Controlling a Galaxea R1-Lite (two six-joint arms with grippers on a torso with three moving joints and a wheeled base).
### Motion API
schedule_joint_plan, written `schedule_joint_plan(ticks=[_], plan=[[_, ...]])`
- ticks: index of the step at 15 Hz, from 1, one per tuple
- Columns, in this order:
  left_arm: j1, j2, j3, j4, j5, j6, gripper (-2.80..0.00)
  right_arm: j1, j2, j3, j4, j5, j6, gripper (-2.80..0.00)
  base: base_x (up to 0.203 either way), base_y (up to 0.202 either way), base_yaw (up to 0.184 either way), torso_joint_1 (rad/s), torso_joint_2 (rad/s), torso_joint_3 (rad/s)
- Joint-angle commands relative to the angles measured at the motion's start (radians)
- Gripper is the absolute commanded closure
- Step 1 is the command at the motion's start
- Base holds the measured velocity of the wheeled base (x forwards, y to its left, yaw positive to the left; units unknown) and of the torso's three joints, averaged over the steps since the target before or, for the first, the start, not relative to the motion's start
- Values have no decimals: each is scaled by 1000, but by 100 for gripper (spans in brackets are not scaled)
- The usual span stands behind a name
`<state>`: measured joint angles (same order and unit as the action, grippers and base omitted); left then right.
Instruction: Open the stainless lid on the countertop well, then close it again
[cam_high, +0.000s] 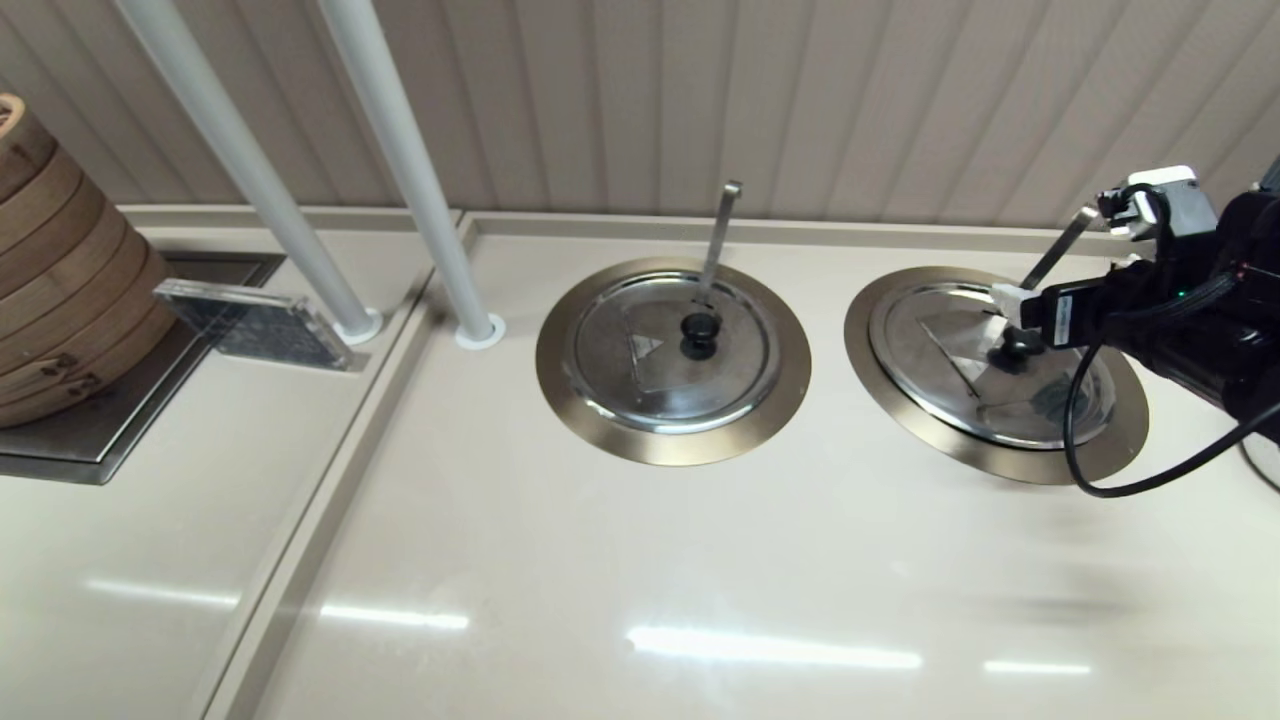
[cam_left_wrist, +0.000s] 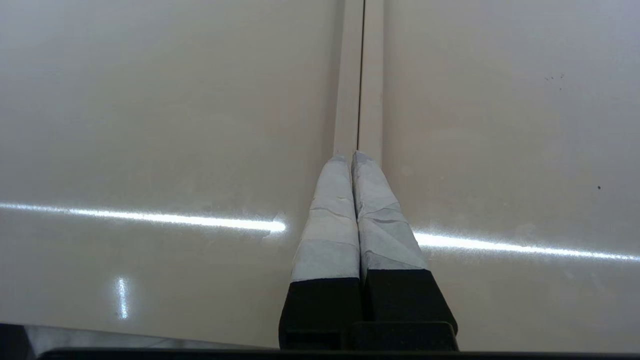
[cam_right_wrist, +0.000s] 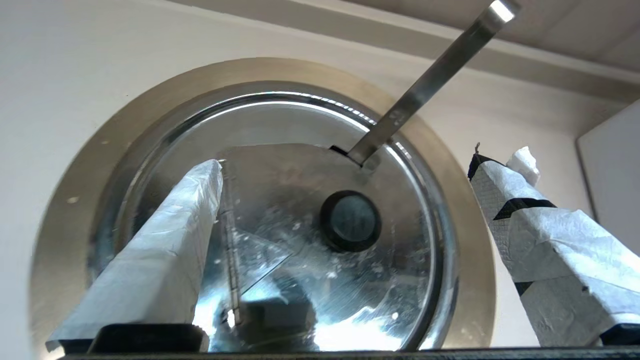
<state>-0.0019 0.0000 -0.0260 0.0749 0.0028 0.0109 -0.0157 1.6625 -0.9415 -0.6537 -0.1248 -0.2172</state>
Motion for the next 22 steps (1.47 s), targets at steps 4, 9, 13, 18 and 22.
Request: schedule_joint_plan(ticks=[4, 9, 13, 18, 22], plan=[[0, 0, 0, 0, 0, 0, 0, 1, -164, -32, 240, 71, 73, 0, 0, 0, 0, 0, 0, 0], [0, 0, 0, 0, 0, 0, 0, -5, -439, 74, 403, 66, 73, 0, 0, 0, 0, 0, 0, 0], [0, 0, 0, 0, 0, 0, 0, -20, -773, 170, 576, 60, 80, 0, 0, 0, 0, 0, 0, 0], [0, 0, 0, 0, 0, 0, 0, -26, -1186, 176, 869, -57, 48, 0, 0, 0, 0, 0, 0, 0], [0, 0, 0, 0, 0, 0, 0, -16, -1411, 183, 1056, -56, 37, 0, 0, 0, 0, 0, 0, 0]])
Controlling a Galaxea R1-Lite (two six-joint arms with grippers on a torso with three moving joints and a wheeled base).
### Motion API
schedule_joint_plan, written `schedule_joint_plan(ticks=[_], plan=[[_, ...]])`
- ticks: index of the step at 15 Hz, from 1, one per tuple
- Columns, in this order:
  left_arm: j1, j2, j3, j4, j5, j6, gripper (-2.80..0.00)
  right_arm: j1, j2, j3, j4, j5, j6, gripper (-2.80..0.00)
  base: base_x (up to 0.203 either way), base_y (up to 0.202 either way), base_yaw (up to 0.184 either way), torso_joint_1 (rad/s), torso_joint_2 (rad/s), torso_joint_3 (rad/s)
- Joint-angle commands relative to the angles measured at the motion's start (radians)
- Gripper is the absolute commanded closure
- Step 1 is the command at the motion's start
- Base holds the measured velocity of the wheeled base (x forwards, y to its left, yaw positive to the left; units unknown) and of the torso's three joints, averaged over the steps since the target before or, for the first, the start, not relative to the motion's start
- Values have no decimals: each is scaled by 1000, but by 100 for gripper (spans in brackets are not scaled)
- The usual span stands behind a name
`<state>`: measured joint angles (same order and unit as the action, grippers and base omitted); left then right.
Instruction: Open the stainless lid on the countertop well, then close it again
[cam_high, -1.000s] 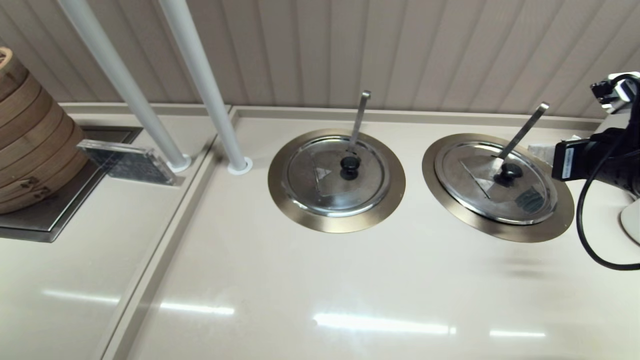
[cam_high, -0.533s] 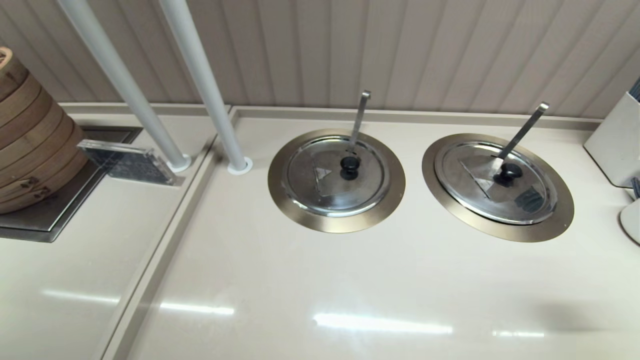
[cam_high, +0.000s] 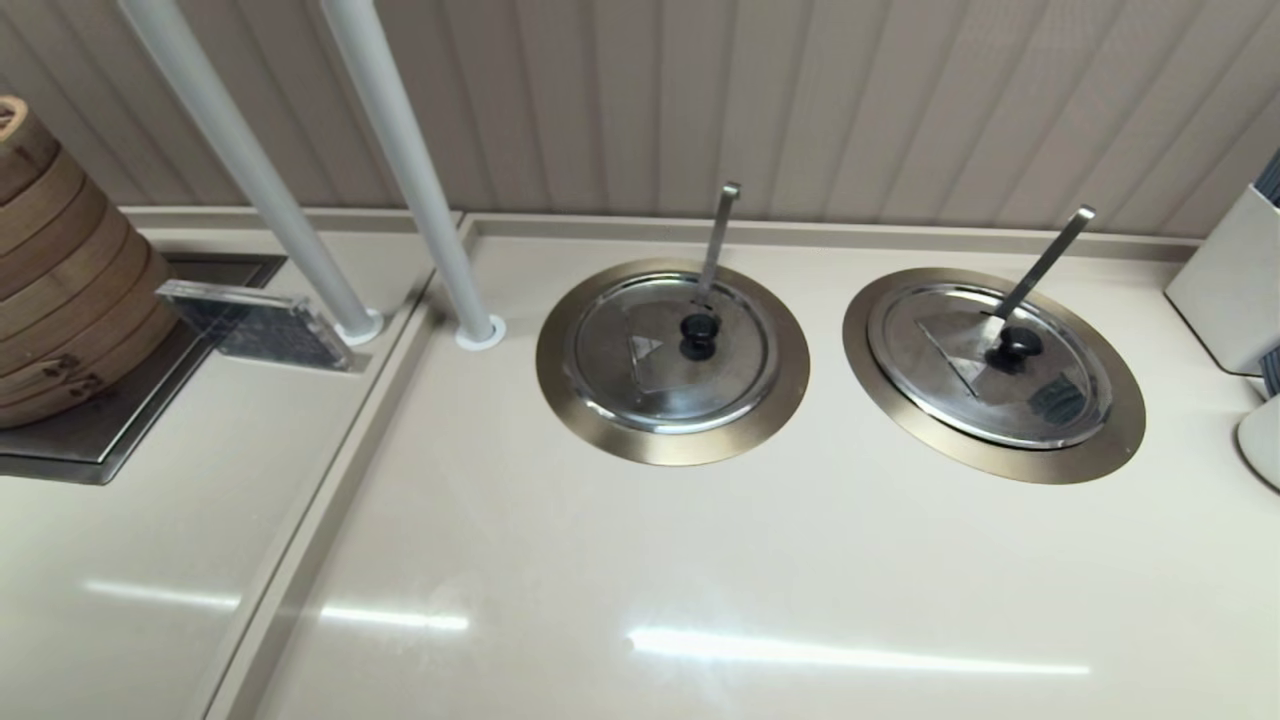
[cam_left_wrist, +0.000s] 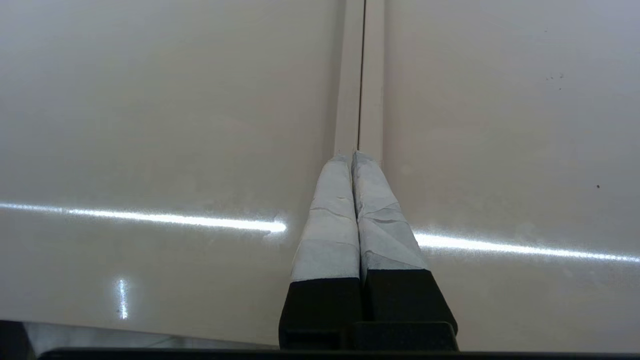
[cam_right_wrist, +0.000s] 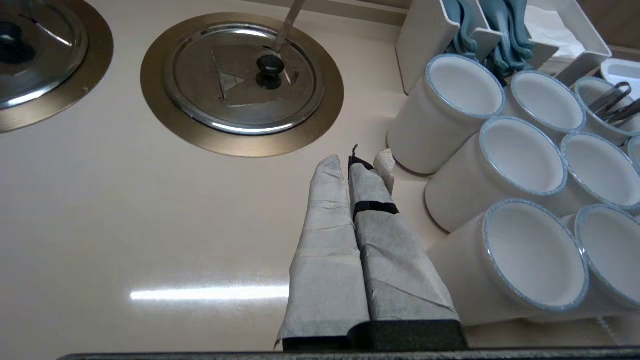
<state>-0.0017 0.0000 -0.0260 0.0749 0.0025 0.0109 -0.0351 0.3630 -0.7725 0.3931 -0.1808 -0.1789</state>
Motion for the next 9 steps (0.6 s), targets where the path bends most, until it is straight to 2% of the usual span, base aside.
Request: schedule_joint_plan(ticks=[1, 3, 5, 9], plan=[[0, 0, 0, 0, 1, 0, 0, 10, -156, 46, 35, 1, 0, 0, 0, 0, 0, 0, 0, 0], [0, 0, 0, 0, 1, 0, 0, 23, -252, 115, 79, 3, 1, 0, 0, 0, 0, 0, 0, 0], [0, 0, 0, 0, 1, 0, 0, 28, -352, 226, 91, 47, -9, 0, 0, 0, 0, 0, 0, 0], [0, 0, 0, 0, 1, 0, 0, 30, -362, 421, 55, 131, 43, 0, 0, 0, 0, 0, 0, 0]])
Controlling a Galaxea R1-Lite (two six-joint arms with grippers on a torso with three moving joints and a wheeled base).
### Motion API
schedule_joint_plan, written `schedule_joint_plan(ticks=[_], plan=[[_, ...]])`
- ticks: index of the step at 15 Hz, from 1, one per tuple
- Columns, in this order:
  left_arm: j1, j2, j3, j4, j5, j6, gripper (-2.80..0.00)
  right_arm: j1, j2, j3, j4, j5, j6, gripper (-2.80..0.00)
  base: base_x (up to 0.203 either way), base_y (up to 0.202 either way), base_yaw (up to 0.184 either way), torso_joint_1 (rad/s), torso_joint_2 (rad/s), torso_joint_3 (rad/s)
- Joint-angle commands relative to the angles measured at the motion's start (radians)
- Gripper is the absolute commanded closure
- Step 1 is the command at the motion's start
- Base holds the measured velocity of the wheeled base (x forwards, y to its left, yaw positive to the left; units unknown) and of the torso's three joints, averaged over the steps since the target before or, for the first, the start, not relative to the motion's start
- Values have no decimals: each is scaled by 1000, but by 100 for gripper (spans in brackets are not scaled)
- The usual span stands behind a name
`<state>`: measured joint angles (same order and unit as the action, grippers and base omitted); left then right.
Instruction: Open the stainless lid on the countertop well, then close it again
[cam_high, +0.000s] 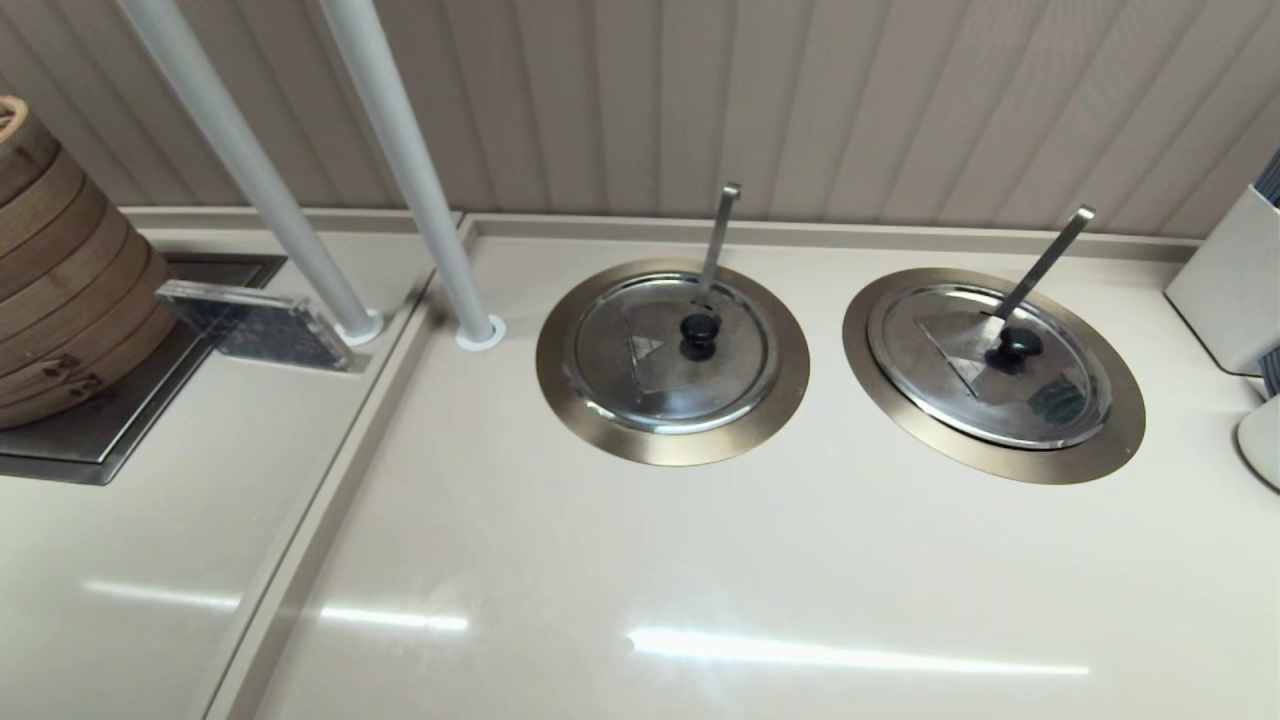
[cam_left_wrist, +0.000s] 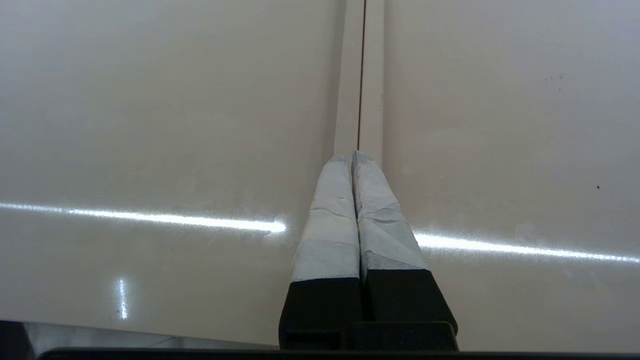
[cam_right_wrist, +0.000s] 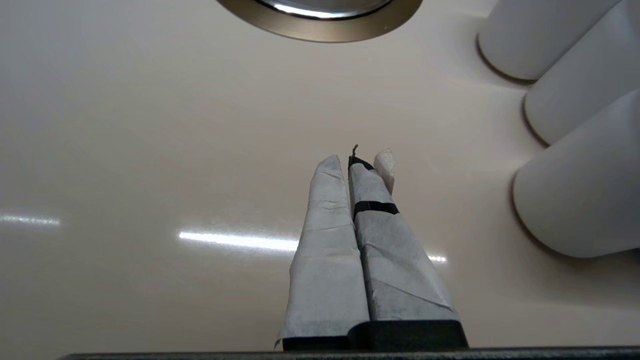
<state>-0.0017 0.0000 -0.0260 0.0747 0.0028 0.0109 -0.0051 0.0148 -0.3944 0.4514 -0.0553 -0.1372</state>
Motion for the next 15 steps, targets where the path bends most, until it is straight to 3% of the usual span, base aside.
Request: schedule_joint_plan(ticks=[1, 4, 6, 15], plan=[[0, 0, 0, 0, 0, 0, 0, 0, -13, 103, -51, 24, 19, 0, 0, 0, 0, 0, 0, 0], [0, 0, 0, 0, 0, 0, 0, 1, -13, 334, -326, 61, 34, 0, 0, 0, 0, 0, 0, 0], [0, 0, 0, 0, 0, 0, 0, 2, -13, 388, -466, 85, 51, 0, 0, 0, 0, 0, 0, 0], [0, 0, 0, 0, 0, 0, 0, 2, -13, 394, -454, 68, 95, 0, 0, 0, 0, 0, 0, 0]])
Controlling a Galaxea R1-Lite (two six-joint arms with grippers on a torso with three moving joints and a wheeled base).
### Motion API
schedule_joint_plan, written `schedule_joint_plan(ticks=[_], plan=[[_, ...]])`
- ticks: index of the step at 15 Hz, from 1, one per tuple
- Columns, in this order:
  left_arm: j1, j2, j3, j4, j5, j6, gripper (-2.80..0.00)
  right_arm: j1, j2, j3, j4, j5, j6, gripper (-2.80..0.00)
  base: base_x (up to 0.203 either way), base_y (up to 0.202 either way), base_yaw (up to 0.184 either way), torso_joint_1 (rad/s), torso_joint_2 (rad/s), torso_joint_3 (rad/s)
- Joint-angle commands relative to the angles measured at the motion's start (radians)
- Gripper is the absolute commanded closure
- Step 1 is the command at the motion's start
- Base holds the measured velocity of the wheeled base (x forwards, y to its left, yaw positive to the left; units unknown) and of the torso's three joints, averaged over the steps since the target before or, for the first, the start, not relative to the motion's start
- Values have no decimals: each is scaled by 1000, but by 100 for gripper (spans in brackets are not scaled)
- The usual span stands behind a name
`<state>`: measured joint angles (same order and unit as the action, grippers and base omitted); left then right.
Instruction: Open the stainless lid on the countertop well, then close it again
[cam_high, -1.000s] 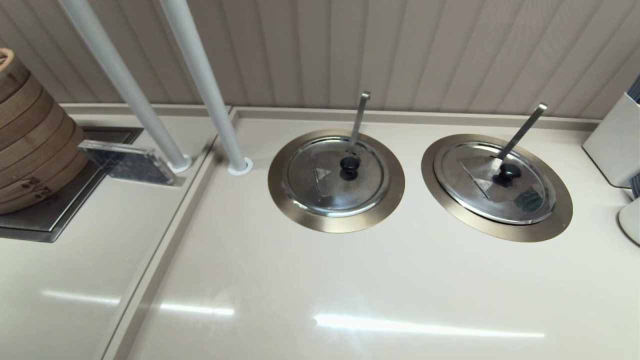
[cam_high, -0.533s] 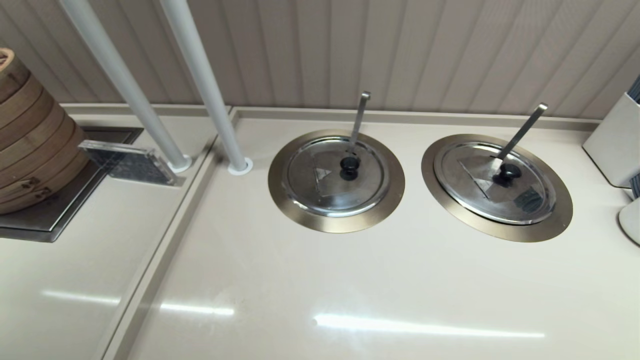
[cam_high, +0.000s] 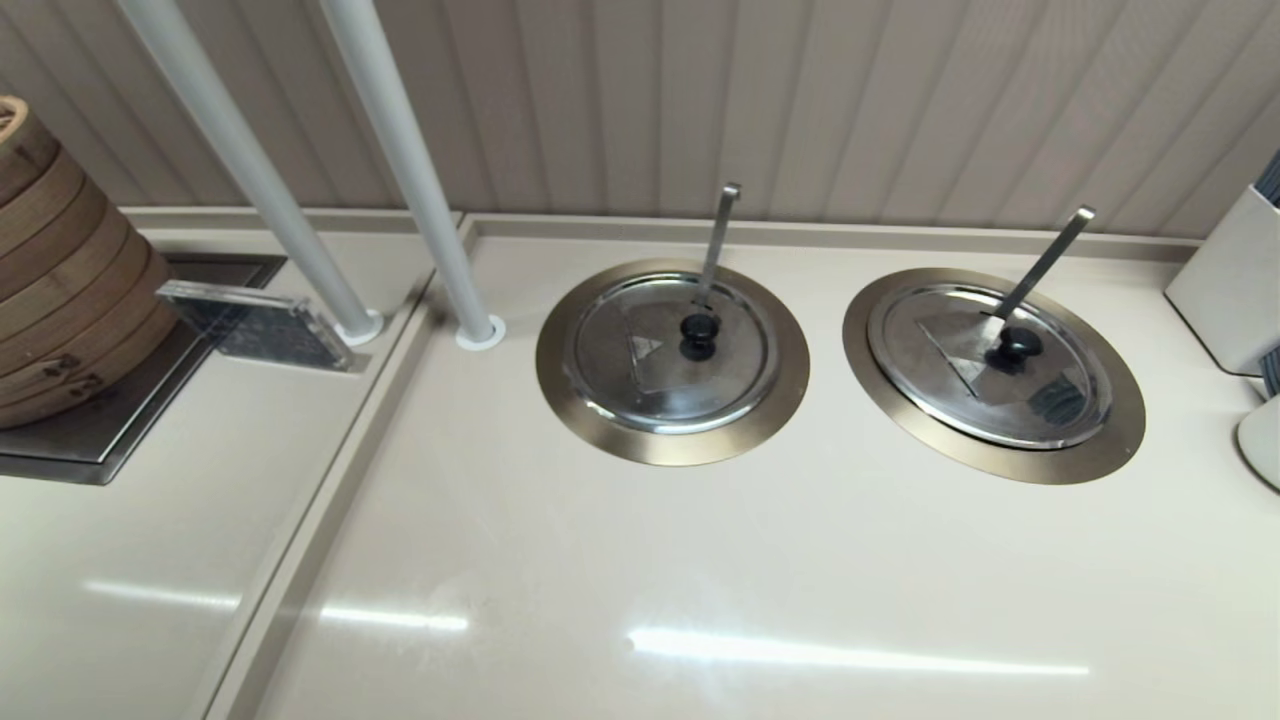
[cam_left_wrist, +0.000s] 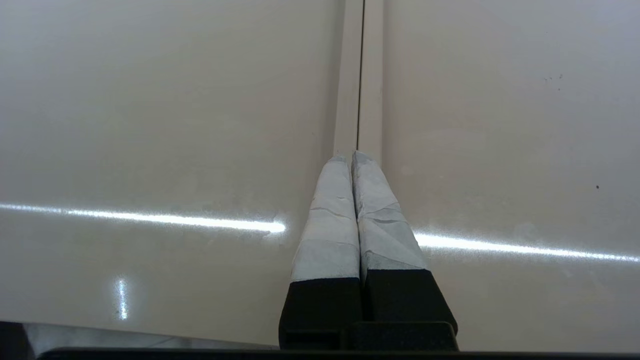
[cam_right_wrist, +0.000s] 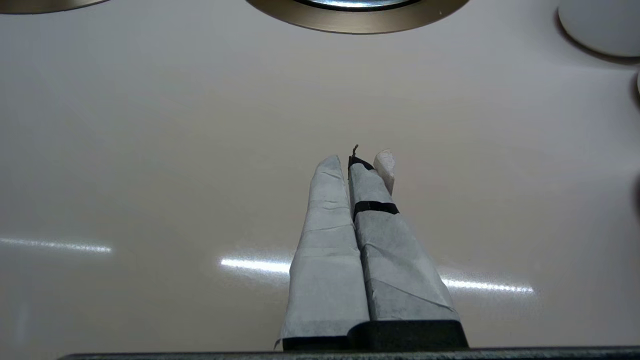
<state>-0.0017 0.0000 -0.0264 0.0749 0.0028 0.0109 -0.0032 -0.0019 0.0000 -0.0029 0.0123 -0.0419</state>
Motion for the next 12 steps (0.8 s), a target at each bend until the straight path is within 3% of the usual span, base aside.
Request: schedule_joint_plan(ticks=[1, 3, 6, 12], plan=[[0, 0, 0, 0, 0, 0, 0, 0, 3, 0, -2, 7, -24, 0, 0, 0, 0, 0, 0, 0], [0, 0, 0, 0, 0, 0, 0, 0, 3, 0, 9, 33, -90, 0, 0, 0, 0, 0, 0, 0], [0, 0, 0, 0, 0, 0, 0, 0, 5, 0, 7, 21, -28, 0, 0, 0, 0, 0, 0, 0], [0, 0, 0, 0, 0, 0, 0, 2, 5, 0, 4, 20, -18, 0, 0, 0, 0, 0, 0, 0]])
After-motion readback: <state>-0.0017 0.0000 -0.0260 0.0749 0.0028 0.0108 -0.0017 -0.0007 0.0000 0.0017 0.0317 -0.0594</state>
